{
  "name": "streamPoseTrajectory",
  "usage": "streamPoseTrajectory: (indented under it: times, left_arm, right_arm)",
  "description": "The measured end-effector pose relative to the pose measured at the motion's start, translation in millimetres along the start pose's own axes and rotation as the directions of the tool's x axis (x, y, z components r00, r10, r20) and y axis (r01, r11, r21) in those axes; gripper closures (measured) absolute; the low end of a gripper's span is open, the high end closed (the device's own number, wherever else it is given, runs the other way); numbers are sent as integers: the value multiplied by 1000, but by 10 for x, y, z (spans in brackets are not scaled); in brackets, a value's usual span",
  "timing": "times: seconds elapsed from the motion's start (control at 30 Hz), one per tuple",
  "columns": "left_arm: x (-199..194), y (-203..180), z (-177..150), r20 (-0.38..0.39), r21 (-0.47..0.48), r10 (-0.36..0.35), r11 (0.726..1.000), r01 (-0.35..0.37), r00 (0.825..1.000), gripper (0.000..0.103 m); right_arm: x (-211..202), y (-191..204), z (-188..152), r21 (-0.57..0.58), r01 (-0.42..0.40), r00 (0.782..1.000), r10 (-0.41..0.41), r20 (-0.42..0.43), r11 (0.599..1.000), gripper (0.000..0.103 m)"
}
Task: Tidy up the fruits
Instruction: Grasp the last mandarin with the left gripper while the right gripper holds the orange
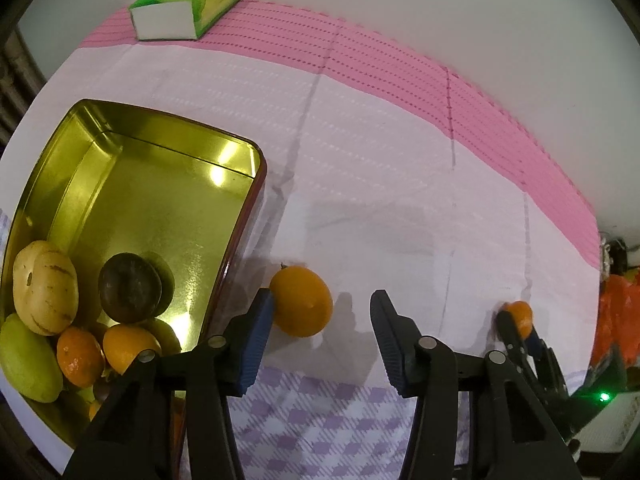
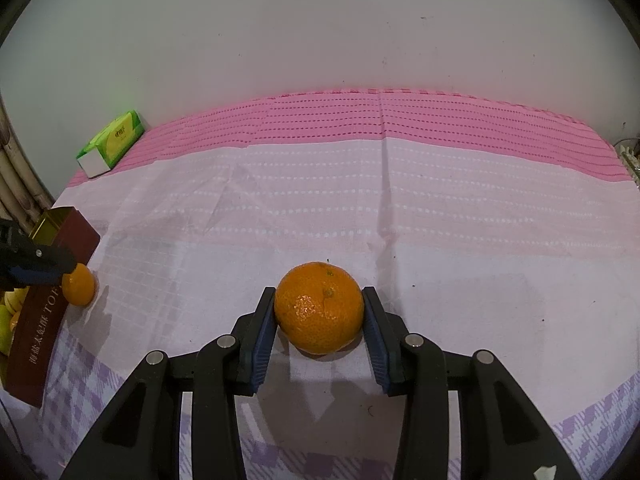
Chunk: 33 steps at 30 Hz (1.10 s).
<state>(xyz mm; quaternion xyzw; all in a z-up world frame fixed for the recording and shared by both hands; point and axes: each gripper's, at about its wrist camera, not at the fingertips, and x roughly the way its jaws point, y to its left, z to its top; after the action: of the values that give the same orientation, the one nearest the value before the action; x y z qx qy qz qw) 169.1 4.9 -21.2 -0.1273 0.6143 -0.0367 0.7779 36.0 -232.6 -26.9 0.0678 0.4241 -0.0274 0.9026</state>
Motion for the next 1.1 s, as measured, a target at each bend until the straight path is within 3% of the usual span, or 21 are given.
streamPoseTrajectory:
  times: [0.43,0.67,1.1]
  left_arm:
    - [161,-49,45,-2,31,61,998,-61,998,54]
    - [229,-79,76,2,43,61,997,-61,998,65]
    - [125,-76,1,19,76,40,996,-41,999,65]
  right_arm:
    - [-1,-1,0,1,-1,1000,1,0,1000,64]
    - [2,5,1,1,0,1000,0,0,1000,64]
    - [3,7,3,1,0,1000,0,0,1000,63]
